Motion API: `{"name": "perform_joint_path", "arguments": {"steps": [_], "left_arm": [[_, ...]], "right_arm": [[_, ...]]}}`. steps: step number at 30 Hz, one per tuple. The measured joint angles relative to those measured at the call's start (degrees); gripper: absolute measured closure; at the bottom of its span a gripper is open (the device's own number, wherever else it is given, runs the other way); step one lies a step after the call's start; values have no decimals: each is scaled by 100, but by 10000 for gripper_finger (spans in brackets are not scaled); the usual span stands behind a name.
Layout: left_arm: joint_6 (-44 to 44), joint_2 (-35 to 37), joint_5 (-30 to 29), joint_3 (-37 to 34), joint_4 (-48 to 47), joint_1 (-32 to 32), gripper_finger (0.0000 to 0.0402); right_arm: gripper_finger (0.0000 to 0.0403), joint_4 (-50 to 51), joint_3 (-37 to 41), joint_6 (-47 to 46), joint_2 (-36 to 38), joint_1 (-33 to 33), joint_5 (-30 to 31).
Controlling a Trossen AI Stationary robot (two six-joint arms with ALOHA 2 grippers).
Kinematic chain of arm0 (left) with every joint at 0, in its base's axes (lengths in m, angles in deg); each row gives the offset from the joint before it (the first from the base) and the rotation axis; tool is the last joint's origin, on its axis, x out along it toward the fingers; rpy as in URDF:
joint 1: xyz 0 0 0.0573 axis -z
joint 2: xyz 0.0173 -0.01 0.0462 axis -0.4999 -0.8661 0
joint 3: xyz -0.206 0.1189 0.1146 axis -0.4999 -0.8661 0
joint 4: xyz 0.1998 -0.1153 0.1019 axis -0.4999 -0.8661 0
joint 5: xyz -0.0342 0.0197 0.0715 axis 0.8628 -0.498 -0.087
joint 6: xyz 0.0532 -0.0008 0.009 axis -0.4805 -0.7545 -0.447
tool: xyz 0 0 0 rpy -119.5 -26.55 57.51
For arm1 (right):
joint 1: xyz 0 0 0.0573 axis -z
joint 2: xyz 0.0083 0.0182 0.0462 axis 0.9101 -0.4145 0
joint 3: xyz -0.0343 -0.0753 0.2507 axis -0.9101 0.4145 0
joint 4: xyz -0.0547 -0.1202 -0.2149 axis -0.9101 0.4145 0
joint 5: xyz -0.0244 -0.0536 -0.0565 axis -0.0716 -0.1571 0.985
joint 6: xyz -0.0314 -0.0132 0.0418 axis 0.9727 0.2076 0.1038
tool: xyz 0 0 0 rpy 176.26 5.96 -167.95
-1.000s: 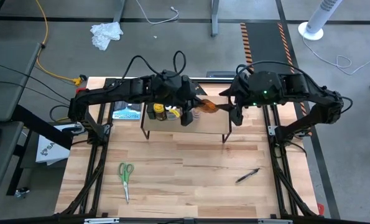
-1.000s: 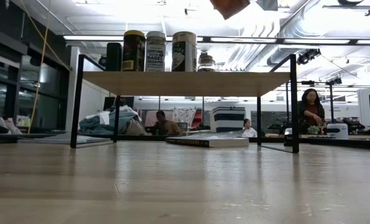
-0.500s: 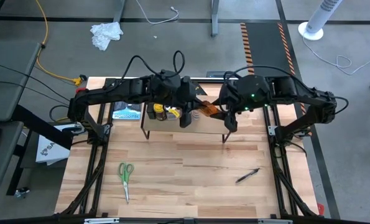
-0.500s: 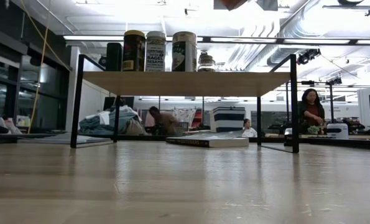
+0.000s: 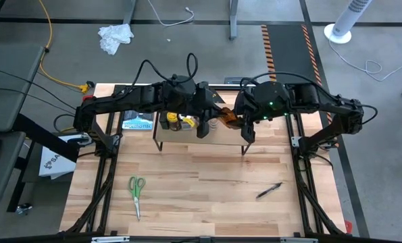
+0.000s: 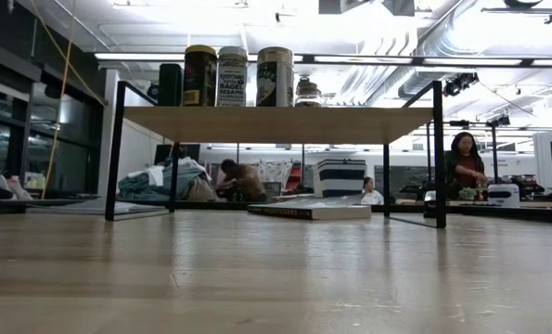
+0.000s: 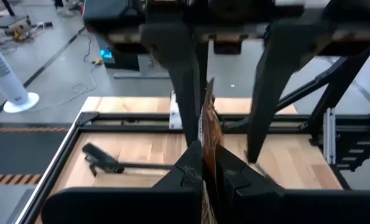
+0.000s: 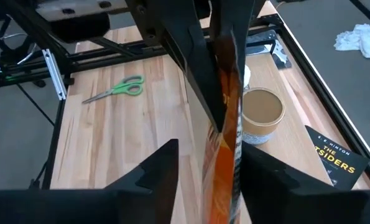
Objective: Shelf spices
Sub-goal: Put the orange seasoning pack on the shelf
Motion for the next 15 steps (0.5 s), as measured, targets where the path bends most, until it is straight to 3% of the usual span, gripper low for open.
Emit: {"name": "perform_joint_path", "arguments": {"steps": [6,11,15], "left_arm": [[0,13,39,0,209,1,401],[50,38,99,0,186,2,398],[195,222,281,-1,-447,0,384]], "right_arm": [[292,11,0,63,-16,0,4],[381,43,0,61,-11,4,9],[382,479,2,-217,24,0,8]]}}
